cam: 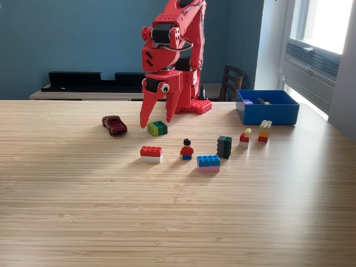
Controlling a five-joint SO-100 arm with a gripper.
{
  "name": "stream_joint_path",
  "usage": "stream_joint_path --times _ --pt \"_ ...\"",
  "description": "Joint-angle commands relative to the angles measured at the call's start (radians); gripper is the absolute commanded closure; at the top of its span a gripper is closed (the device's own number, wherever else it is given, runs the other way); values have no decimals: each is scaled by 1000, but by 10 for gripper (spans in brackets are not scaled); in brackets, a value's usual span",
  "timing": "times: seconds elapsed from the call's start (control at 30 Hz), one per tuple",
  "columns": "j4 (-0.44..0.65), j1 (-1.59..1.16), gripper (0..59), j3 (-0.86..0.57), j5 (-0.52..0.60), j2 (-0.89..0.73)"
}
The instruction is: Grasp a lego block and put it in the bin.
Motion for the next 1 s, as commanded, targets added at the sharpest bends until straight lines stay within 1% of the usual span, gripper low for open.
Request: stream_joint_path --times 0.03,0.13,0.2,0.3,0.37,0.4,0.43,0.57,0.67,0.83,1.0 --pt "-8 31 293 -81 41 -106" --pt "-8 43 317 -106 49 -181" --pt "-8 51 353 -126 51 -222" --pt "-6 61 461 -155 51 -268" --pt "-6 64 545 -170 51 -287" --pt "-6 64 569 -176 52 -291" --pt "-5 64 579 -183 52 -295" --pt "17 54 585 -219 46 -301" --pt "74 46 585 -282 41 -302" --pt "262 -5 585 -472 40 -302" --pt "449 -150 585 -667 6 -302"
